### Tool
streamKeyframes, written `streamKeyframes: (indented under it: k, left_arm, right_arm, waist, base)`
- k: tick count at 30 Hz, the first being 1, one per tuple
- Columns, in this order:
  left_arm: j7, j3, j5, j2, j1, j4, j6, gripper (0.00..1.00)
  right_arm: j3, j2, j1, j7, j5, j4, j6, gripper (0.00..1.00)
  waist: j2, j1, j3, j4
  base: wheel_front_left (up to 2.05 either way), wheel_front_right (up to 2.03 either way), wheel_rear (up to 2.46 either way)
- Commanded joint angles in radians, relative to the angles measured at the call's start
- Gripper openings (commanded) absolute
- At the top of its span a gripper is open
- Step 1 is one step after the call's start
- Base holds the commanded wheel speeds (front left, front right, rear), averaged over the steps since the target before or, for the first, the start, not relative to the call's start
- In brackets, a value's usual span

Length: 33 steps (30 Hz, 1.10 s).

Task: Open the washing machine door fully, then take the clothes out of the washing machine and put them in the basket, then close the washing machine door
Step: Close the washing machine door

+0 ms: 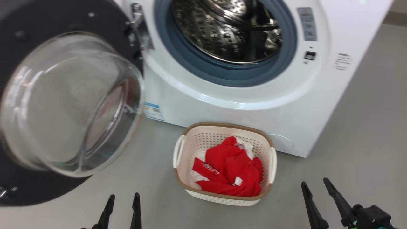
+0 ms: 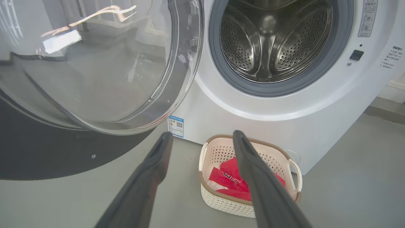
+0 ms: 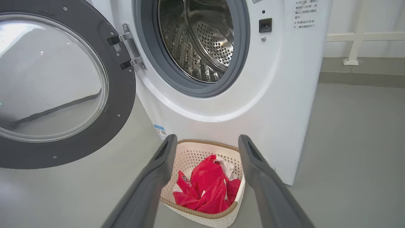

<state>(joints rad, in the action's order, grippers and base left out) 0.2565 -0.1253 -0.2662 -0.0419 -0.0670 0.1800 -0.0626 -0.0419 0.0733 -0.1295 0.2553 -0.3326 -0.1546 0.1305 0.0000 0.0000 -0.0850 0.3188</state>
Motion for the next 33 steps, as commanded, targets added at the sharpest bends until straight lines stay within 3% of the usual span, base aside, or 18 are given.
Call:
streamKeyframes:
  k: [1, 4, 7, 21, 27, 28, 29, 30, 31, 33]
  left_arm:
    - [0.005, 0.028, -0.010, -0.008, 0.000, -0.016, -0.007, 1.00]
    - [0.005, 0.028, -0.017, -0.008, -0.013, -0.015, -0.007, 1.00]
    - [0.005, 0.038, -0.036, -0.008, -0.019, -0.029, -0.022, 1.00]
    - [0.005, 0.063, -0.103, -0.008, -0.046, -0.086, -0.079, 1.00]
    - [0.005, 0.061, -0.121, -0.008, -0.044, -0.093, -0.078, 1.00]
    - [0.005, 0.061, -0.124, -0.008, -0.042, -0.096, -0.073, 0.81]
    - [0.005, 0.065, -0.128, -0.008, -0.038, -0.100, -0.068, 0.31]
    - [0.005, 0.068, -0.130, -0.008, -0.035, -0.104, -0.062, 0.07]
    - [0.005, 0.073, -0.130, -0.008, -0.029, -0.112, -0.055, 0.00]
    - [0.005, 0.091, -0.132, -0.008, -0.011, -0.137, -0.038, 0.00]
  right_arm:
    - [-0.029, 0.015, -0.011, 0.006, 0.019, 0.020, 0.000, 1.00]
    - [-0.045, 0.014, -0.016, 0.006, 0.021, 0.020, 0.000, 1.00]
    - [-0.074, 0.025, 0.004, 0.006, 0.021, 0.016, 0.000, 1.00]
    - [-0.173, 0.073, 0.092, 0.006, -0.004, -0.020, 0.000, 1.00]
    - [-0.179, 0.073, 0.097, 0.006, -0.009, -0.025, 0.000, 1.00]
    - [-0.176, 0.072, 0.094, 0.006, -0.009, -0.025, 0.000, 1.00]
    - [-0.173, 0.070, 0.092, 0.006, -0.009, -0.025, 0.000, 1.00]
    - [-0.169, 0.068, 0.090, 0.006, -0.008, -0.024, 0.000, 1.00]
    - [-0.166, 0.066, 0.087, 0.006, -0.007, -0.023, 0.000, 1.00]
    - [-0.157, 0.061, 0.083, 0.006, -0.005, -0.021, 0.000, 1.00]
  waist:
    - [0.0000, 0.0000, 0.043, 0.121]
    - [0.0000, 0.0000, 0.047, 0.179]
    - [0.0000, 0.0000, 0.033, 0.192]
    - [0.0000, 0.0000, 0.004, 0.213]
    - [0.0000, 0.0000, 0.008, 0.211]
    - [0.0000, 0.0000, 0.010, 0.210]
    - [0.0000, 0.0000, 0.012, 0.210]
    - [0.0000, 0.0000, 0.013, 0.209]
    - [0.0000, 0.0000, 0.014, 0.208]
    - [0.0000, 0.0000, 0.015, 0.206]
  base:
    - [0.00, 0.00, 0.00]
    - [0.00, 0.00, 0.00]
    - [0.00, 0.00, 0.00]
    - [0.00, 0.00, 0.00]
    - [0.00, 0.00, 0.00]
    - [0.00, 0.00, 0.00]
    - [0.00, 0.00, 0.00]
    - [0.00, 0.00, 0.00]
    - [0.00, 0.00, 0.00]
    - [0.00, 0.00, 0.00]
